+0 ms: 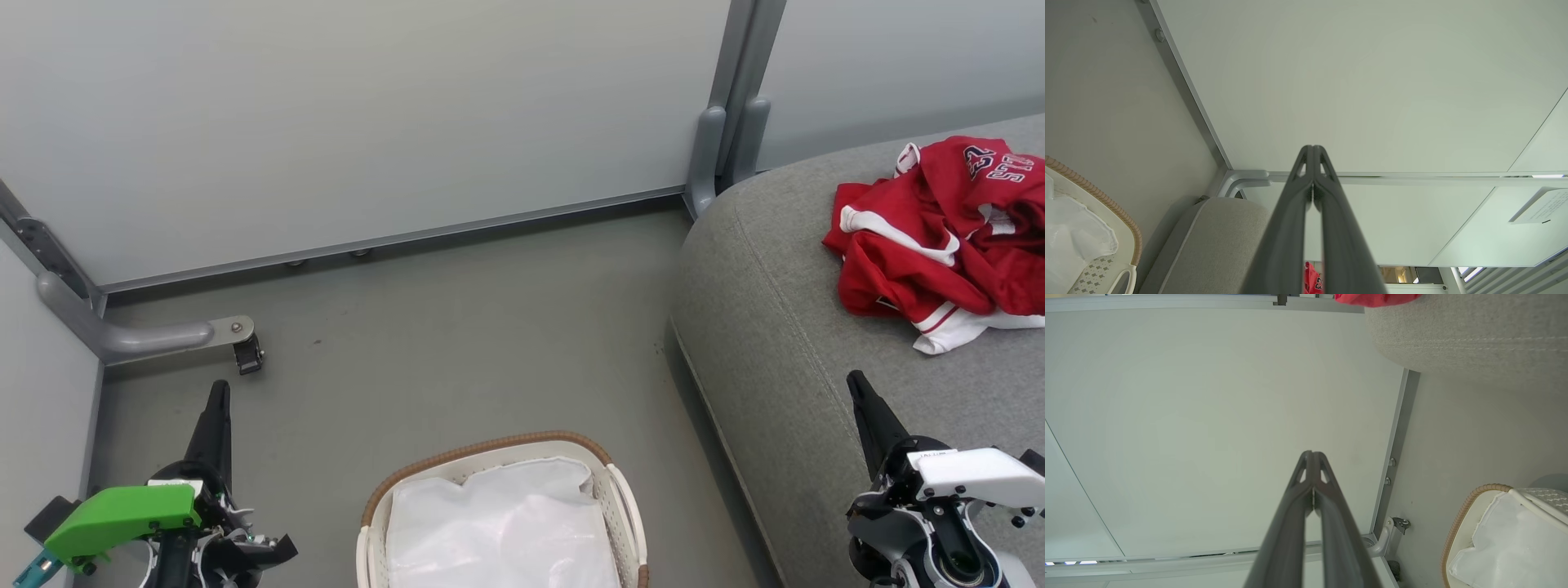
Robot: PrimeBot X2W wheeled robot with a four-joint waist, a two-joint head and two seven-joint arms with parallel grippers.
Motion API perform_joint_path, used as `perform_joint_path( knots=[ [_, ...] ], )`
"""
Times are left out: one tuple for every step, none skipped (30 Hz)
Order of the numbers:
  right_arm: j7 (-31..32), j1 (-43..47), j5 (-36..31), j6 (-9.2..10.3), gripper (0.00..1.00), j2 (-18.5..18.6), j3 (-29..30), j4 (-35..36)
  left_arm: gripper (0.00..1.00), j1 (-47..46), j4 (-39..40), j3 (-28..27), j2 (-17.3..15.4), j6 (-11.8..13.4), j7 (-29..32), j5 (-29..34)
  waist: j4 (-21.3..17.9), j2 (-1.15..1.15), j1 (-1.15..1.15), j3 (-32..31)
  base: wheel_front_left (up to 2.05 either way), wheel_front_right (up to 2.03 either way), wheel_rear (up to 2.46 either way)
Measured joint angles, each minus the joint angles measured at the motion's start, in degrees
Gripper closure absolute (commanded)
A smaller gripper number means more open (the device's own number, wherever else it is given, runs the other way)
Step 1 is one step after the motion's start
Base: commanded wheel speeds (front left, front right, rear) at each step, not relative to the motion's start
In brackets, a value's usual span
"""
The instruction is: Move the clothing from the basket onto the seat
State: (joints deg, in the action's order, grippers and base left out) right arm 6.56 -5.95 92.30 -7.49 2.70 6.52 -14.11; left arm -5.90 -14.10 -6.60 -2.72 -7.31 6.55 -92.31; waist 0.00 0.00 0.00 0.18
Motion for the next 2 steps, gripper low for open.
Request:
perform_joint_path(
  knots=[
    [0.0, 0.0, 0.0, 0.0, 1.0, 0.0, 0.0, 0.0, 1.0, 0.0, 0.0, 0.0, 0.0, 0.0, 0.0, 0.0, 0.0, 0.0, 0.0, 0.0, 0.0, 0.0, 0.0],
    [0.0, 0.0, 0.0, 0.0, 1.0, 0.0, 0.0, 0.0, 1.0, 0.0, 0.0, 0.0, 0.0, 0.0, 0.0, 0.0, 0.0, 0.0, 0.0, 0.0, 0.0, 0.0, 0.0]
  ],
)
